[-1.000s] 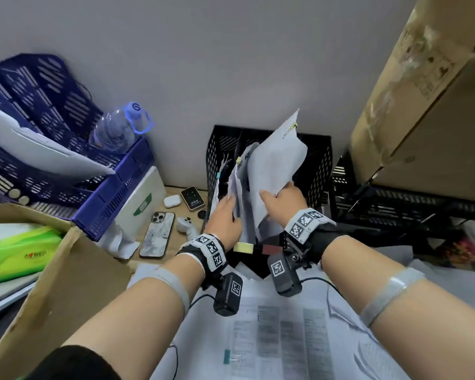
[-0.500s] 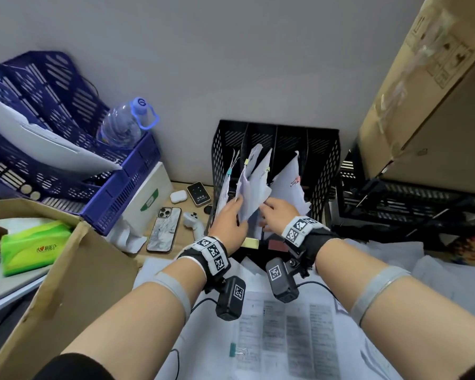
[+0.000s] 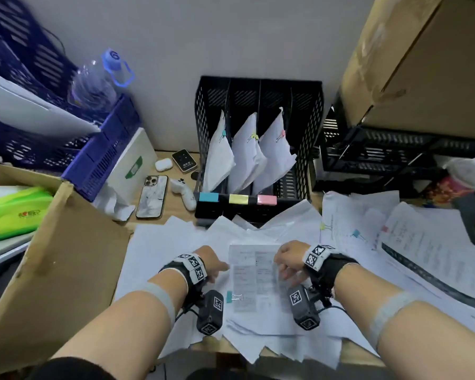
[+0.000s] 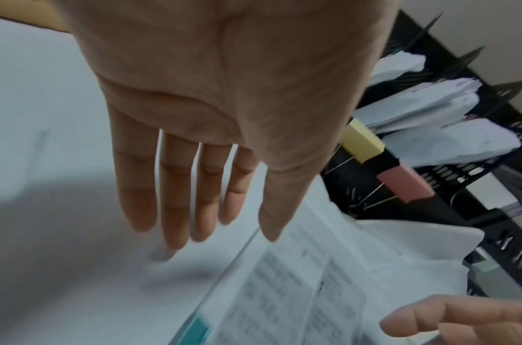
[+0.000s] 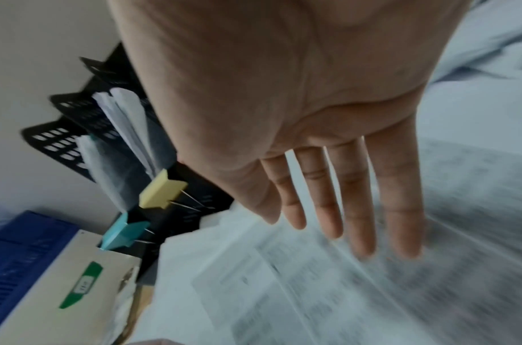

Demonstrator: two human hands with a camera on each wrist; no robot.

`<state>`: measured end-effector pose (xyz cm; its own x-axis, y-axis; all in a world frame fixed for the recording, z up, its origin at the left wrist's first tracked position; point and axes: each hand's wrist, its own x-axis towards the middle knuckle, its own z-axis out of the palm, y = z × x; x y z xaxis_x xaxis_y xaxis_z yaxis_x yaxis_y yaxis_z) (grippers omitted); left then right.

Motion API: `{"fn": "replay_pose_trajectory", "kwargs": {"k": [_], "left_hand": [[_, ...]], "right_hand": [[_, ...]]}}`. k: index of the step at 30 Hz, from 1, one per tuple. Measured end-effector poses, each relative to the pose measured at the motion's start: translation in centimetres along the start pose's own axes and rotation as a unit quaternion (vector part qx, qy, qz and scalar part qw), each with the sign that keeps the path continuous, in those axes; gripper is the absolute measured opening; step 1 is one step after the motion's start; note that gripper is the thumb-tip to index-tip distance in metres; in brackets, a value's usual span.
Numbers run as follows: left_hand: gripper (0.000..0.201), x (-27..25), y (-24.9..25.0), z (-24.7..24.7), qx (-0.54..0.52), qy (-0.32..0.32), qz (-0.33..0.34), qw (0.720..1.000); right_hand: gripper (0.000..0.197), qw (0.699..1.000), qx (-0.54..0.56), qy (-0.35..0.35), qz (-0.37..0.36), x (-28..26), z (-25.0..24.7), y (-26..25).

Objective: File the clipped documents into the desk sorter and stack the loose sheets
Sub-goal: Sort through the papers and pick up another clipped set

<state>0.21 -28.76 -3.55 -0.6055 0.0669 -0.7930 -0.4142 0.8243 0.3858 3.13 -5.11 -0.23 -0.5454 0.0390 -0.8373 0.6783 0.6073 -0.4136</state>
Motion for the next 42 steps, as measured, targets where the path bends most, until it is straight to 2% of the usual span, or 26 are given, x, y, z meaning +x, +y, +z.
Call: {"fn": "replay_pose_trajectory", "kwargs": {"k": [3, 5, 10, 12, 13, 14, 17, 19, 20, 22, 24, 25, 26, 28, 30, 32, 34, 36, 39, 42], "left_hand": [[0.02, -0.1, -1.9, 2.2, -0.037, -0.04, 0.001, 0.999], [0.019, 0.2, -2.7, 3.3, -0.05, -0.037, 0.021, 0.998], [0.037, -0.2, -3.1, 5.3, -0.013, -0.002, 0.071, 0.997], [0.025, -1.0, -2.7, 5.7, 0.004, 0.015, 0.111, 0.994], [0.013, -1.3, -2.5, 5.7, -0.006, 0.016, 0.129, 0.992], [0.008, -1.8, -2.3, 5.4, -0.035, 0.014, 0.144, 0.989], [0.027, -3.1, -1.5, 3.6, -0.078, 0.029, 0.201, 0.976], [0.028, -4.2, -0.7, 2.0, -0.072, 0.045, 0.249, 0.965], [0.024, -4.7, -0.3, 1.3, -0.064, 0.058, 0.267, 0.96], [0.022, -5.4, 0.4, -0.1, -0.053, 0.079, 0.29, 0.952], [0.016, -5.9, 0.9, -1.3, -0.075, 0.095, 0.295, 0.948], [0.008, -6.0, 1.0, -1.9, -0.095, 0.106, 0.298, 0.944], [0.005, -6.1, 1.0, -2.4, -0.12, 0.122, 0.297, 0.939], [0.015, -6.3, 1.0, -3.1, -0.176, 0.141, 0.293, 0.929], [0.024, -6.3, 0.6, -3.4, -0.191, 0.125, 0.278, 0.933], [0.023, -6.2, -0.2, -3.3, -0.189, 0.103, 0.241, 0.946], [0.014, -6.4, -0.9, -3.1, -0.201, 0.092, 0.214, 0.951], [0.009, -6.6, -1.2, -3.0, -0.218, 0.089, 0.204, 0.95], [0.011, -7.2, -1.2, -2.9, -0.24, 0.071, 0.188, 0.95], [0.013, -7.6, -1.2, -3.1, -0.232, 0.085, 0.194, 0.949]], "right_hand": [[0.03, 0.993, -0.118, 0.02, -0.018, 0.4, 1.9, 2.4], [0.038, 0.987, -0.153, 0.047, -0.025, 0.2, 2.9, 3.3], [0.057, 0.99, -0.123, 0.057, -0.028, 0.1, 4.5, 4.3], [0.06, 0.992, -0.098, 0.068, -0.031, 0.1, 4.8, 4.6], [0.064, 0.992, -0.089, 0.083, -0.04, -0.1, 4.8, 4.7], [0.069, 0.989, -0.088, 0.108, -0.055, -0.4, 4.7, 4.6], [0.083, 0.956, -0.14, 0.227, -0.121, -1.3, 3.6, 3.6], [0.086, 0.935, -0.154, 0.268, -0.171, -2.3, 2.6, 2.2], [0.086, 0.933, -0.158, 0.266, -0.186, -2.8, 2.1, 1.5], [0.078, 0.935, -0.18, 0.25, -0.176, -3.6, 1.1, 0.0], [0.046, 0.933, -0.181, 0.267, -0.162, -4.0, 0.2, -1.0], [0.024, 0.932, -0.152, 0.286, -0.163, -4.2, -0.1, -1.4], [0.011, 0.929, -0.114, 0.303, -0.179, -4.4, -0.4, -1.5], [0.032, 0.92, -0.067, 0.331, -0.2, -4.5, -0.4, -1.4], [0.037, 0.918, -0.04, 0.344, -0.196, -4.6, -0.3, -1.0], [0.027, 0.92, -0.029, 0.345, -0.183, -4.5, 0.1, -0.3], [0.016, 0.925, -0.014, 0.339, -0.171, -4.3, 0.4, 0.3], [0.015, 0.925, -0.002, 0.338, -0.173, -4.1, 0.7, 0.9], [0.015, 0.927, 0.0, 0.338, -0.162, -4.3, 1.0, 1.0], [0.005, 0.929, 0.013, 0.343, -0.14, -4.9, 1.0, 0.6]]}}
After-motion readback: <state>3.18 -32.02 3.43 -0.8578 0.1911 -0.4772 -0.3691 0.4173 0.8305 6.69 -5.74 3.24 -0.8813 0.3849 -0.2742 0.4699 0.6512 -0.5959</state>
